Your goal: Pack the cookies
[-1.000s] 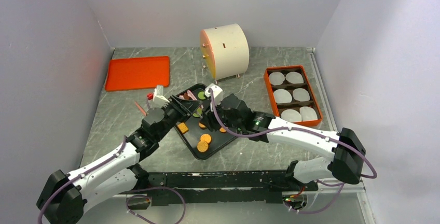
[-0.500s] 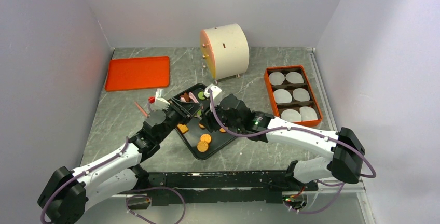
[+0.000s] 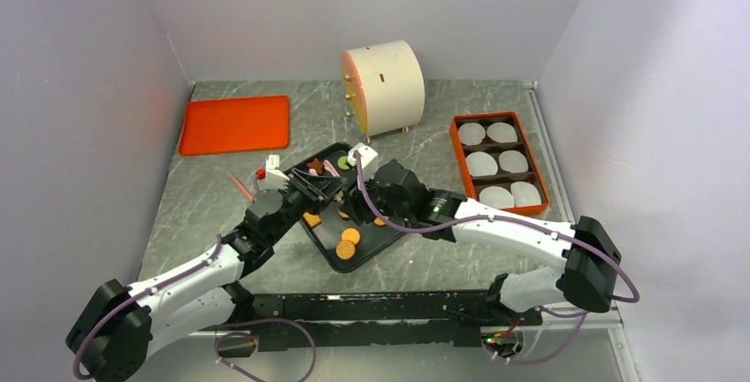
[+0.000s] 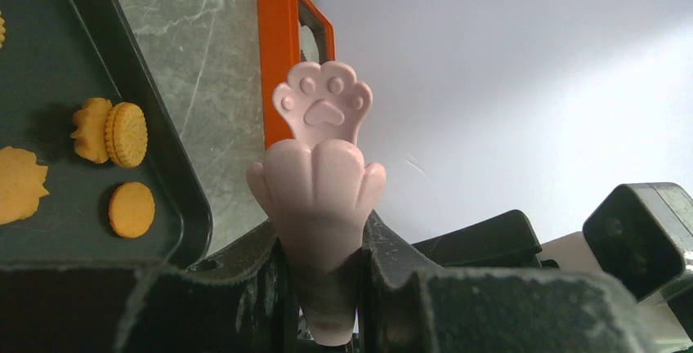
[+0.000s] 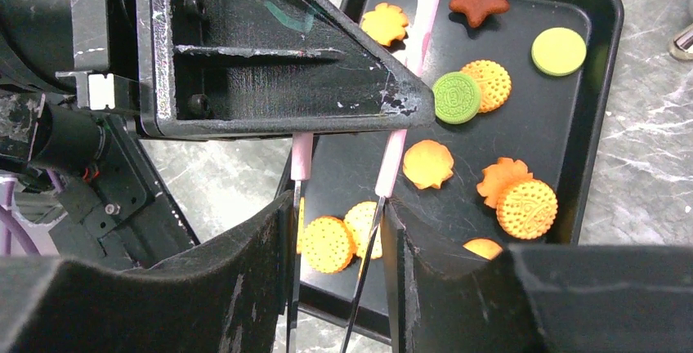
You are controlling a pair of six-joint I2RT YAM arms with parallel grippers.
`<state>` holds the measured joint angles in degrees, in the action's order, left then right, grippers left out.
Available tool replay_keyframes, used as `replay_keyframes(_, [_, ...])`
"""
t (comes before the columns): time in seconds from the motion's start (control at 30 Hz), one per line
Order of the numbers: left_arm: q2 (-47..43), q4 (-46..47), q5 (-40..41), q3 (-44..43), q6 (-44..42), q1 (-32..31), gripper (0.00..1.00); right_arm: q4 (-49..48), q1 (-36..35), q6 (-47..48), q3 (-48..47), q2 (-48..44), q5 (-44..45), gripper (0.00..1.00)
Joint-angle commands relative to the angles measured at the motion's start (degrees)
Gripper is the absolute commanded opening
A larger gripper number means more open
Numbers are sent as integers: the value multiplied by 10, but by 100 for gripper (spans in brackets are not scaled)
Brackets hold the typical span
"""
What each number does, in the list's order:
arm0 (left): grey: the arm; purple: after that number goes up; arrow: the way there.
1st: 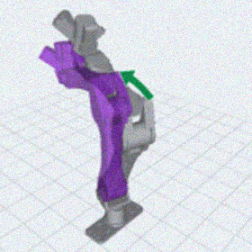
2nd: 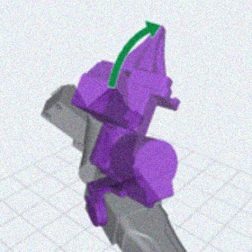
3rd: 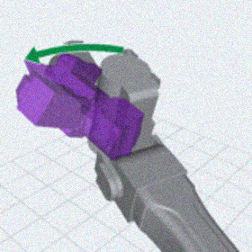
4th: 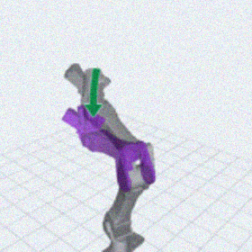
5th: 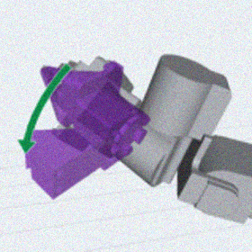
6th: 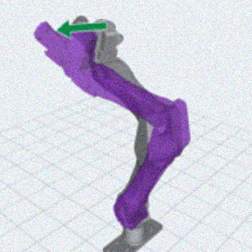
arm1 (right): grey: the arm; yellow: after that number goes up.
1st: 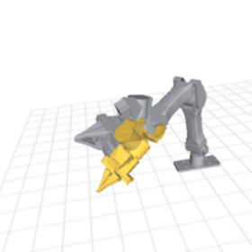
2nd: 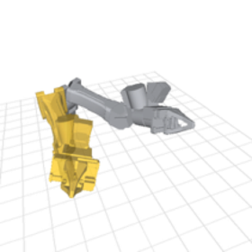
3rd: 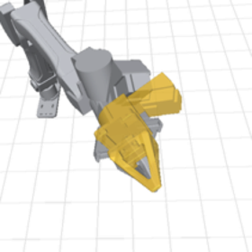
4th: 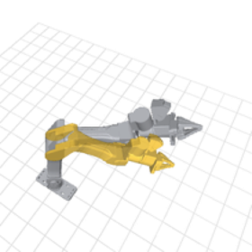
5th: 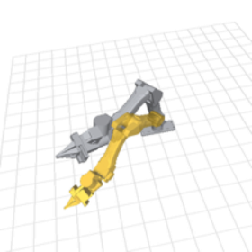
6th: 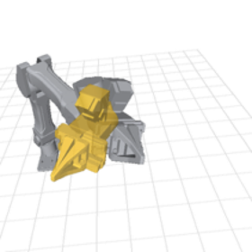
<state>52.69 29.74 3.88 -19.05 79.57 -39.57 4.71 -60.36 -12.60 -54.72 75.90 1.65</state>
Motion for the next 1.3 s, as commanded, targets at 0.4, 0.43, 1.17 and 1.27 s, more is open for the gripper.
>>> replay_keyframes(0.4, [-5, 27, -19, 1, 24, -13, 11, -25, -4, -6, -43, 4, -7, 38])
replay_keyframes(0.43, [-10, 20, -15, 2, 22, -14, 15, -20, -4, -5, -42, 2, -6, 37])
replay_keyframes(1.17, [-169, -577, 331, -274, -401, -13, 78, 178, 4, 37, -98, 15, 33, 40])
replay_keyframes(1.27, [-173, -601, 372, -304, -467, -13, 79, 203, 6, 31, -107, 23, 38, 41])
